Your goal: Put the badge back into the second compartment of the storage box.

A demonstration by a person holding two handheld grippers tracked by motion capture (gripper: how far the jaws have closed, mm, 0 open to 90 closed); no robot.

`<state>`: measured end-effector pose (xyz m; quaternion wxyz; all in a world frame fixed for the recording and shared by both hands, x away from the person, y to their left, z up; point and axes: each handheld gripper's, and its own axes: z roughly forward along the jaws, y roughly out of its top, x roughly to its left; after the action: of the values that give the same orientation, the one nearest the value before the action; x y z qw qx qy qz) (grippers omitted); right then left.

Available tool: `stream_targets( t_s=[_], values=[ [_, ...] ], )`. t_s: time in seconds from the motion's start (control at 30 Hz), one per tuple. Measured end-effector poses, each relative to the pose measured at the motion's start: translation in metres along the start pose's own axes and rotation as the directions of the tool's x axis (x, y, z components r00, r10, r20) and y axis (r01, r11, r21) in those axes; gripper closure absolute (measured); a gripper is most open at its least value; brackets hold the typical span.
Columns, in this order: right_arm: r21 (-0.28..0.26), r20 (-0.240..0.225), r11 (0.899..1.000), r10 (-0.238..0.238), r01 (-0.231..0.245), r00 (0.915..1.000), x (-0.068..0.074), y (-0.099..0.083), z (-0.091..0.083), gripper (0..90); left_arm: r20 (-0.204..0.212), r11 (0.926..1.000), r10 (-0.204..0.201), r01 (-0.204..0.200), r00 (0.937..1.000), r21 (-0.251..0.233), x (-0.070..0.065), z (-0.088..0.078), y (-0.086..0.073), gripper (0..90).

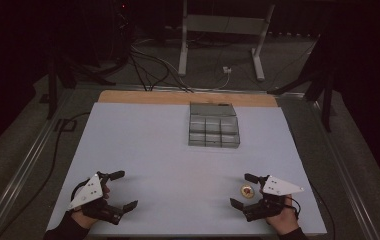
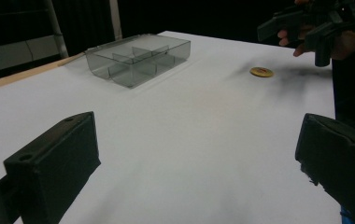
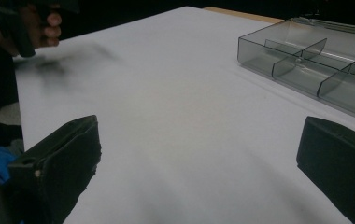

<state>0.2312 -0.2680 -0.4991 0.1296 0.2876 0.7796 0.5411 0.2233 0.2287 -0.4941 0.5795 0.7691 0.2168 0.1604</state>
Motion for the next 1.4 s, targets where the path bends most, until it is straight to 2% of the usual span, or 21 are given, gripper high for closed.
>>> stream_targets(
  t_s=[0.13, 0.3, 0.57, 0.67, 0.83, 1.03, 1.27, 1.33, 1.37, 1.4],
  values=[
    [0.012, -0.023, 1.000, 0.011, -0.011, 0.9997, 0.001, -0.002, 0.000, 0.0, -0.005, 1.0000, 0.003, -0.003, 1.0000, 0.003, 0.000, 0.001, 0.001, 0.5],
    [0.029, -0.021, 1.000, -0.007, 0.007, 0.9998, 0.003, -0.002, 0.001, 0.0, -0.002, 1.0000, 0.001, -0.001, 1.0000, 0.004, 0.000, 0.002, 0.001, 0.5],
    [-0.005, -0.049, 1.000, -0.024, 0.024, 0.9985, 0.012, 0.008, 0.000, 0.0, -0.003, 1.0000, -0.005, 0.005, 1.0000, -0.005, 0.002, 0.000, 0.001, 0.5],
    [-0.042, -0.062, 0.999, -0.001, -0.002, 0.9980, 0.013, 0.018, -0.004, 0.0, 0.002, 1.0000, -0.003, 0.003, 1.0000, -0.003, 0.002, 0.002, 0.001, 0.5],
    [-0.084, -0.022, 0.996, -0.012, 0.010, 0.9997, 0.012, 0.024, -0.009, 0.0, 0.005, 1.0000, -0.002, 0.002, 1.0000, -0.008, 0.001, 0.002, 0.001, 0.4],
    [-0.081, 0.012, 0.997, -0.007, 0.008, 0.9999, 0.008, 0.027, -0.011, 0.0, 0.008, 0.9999, -0.010, 0.010, 0.9999, -0.010, 0.000, 0.001, 0.001, 0.5],
    [-0.068, 0.106, 0.998, 0.009, -0.002, 0.9943, -0.001, 0.027, -0.018, 0.0, 0.009, 1.0000, -0.008, 0.008, 0.9999, -0.005, 0.000, 0.003, 0.000, 0.5],
    [-0.059, 0.119, 0.998, 0.002, 0.005, 0.9929, -0.002, 0.028, -0.019, 0.0, 0.007, 0.9999, -0.009, 0.009, 0.9999, -0.006, 0.000, 0.003, 0.000, 0.5],
    [-0.056, 0.146, 0.998, -0.006, 0.014, 0.9893, -0.003, 0.028, -0.021, 0.0, 0.006, 0.9999, -0.010, 0.010, 0.9999, -0.005, 0.001, 0.003, 0.000, 0.5],
    [-0.056, 0.146, 0.998, -0.006, 0.014, 0.9893, -0.003, 0.028, -0.021, 0.0, 0.005, 0.9999, -0.011, 0.011, 0.9999, -0.001, 0.001, 0.003, 0.000, 0.5]
  ],
)
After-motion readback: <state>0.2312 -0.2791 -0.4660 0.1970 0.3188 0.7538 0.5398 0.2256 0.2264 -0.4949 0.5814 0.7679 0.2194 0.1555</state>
